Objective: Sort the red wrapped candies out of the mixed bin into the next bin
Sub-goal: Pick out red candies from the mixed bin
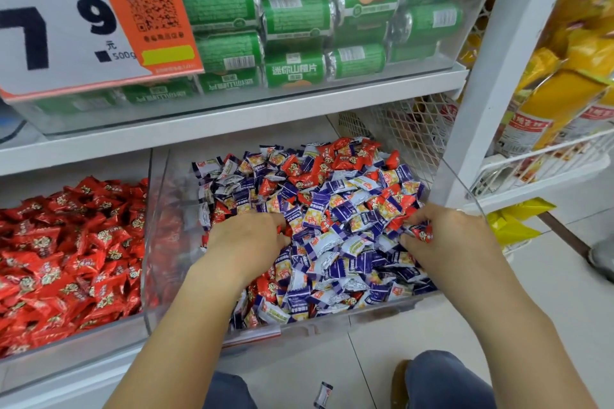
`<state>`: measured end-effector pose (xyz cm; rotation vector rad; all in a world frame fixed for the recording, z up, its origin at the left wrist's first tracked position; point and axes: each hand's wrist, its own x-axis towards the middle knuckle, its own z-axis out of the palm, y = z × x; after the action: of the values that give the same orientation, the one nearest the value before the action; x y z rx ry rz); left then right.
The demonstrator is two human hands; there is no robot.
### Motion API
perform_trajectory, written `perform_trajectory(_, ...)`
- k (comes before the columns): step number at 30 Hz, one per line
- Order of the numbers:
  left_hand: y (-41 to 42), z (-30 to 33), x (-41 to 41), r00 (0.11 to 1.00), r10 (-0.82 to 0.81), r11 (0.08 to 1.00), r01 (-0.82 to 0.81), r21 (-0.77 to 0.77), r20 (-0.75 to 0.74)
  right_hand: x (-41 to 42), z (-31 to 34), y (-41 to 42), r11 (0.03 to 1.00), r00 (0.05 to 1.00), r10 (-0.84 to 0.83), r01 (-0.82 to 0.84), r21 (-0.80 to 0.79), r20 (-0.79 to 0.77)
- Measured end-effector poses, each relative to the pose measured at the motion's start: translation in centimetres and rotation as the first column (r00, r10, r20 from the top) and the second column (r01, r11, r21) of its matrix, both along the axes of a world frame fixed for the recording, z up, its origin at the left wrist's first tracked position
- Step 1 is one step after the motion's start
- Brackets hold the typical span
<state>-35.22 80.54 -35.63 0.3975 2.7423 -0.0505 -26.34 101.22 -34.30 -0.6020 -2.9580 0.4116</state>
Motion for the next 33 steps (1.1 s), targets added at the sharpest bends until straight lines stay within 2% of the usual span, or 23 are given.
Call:
perform_trajectory(3,0.5,-0.3,0.4,0.992,-0.046,0.999,0.044,-0.026,-0.113,0.0,-0.4,0.0,1.000,0.998,-0.031,0.030,-0.007,-0.055)
perform_trajectory(6,0.1,-0.6,0.2,0.988,-0.061,0.998,0.064,0.016,-0.141,-0.4,-0.5,0.1,0.998,0.994,-0.038,0.033,-0.055,-0.104)
perform_trajectory(11,-0.4,-0.7,0.2,0.982,-0.061,0.996,0.072,0.057,-0.177,-1.5,-0.8,0.2,0.989,0.992,0.125,-0.122,-0.085,0.033)
perform_trajectory(14,-0.3,-0.7,0.2,0.985,-0.051,0.996,0.062,0.061,-0.167,-2.1,-1.3,0.3,0.989,0.988,0.147,-0.145,-0.042,0.039)
perform_trajectory(19,-0.4,0.1,0.8,0.978,-0.028,0.995,0.048,0.092,-0.204,-2.3,-1.4,0.3,0.988,0.992,0.106,-0.112,-0.106,-0.063)
perform_trajectory(23,-1.9,2.4,2.4,0.946,0.047,0.968,0.036,0.247,-0.320,-1.6,0.0,1.1,0.974,0.971,0.051,-0.099,-0.202,-0.232)
perform_trajectory(26,-4.3,4.5,4.3,0.941,0.129,0.882,0.035,0.470,-0.312,-0.7,1.4,0.8,0.936,0.939,0.035,-0.150,-0.318,-0.342)
perform_trajectory(29,-7.5,6.3,5.8,0.941,0.221,0.713,0.023,0.701,-0.255,0.2,2.2,-1.6,0.897,0.894,0.082,-0.259,-0.358,-0.440)
perform_trajectory(33,-12.5,6.4,6.7,0.904,0.369,0.508,-0.003,0.861,-0.215,0.4,1.7,-6.3,0.827,0.859,0.203,-0.407,-0.387,-0.470)
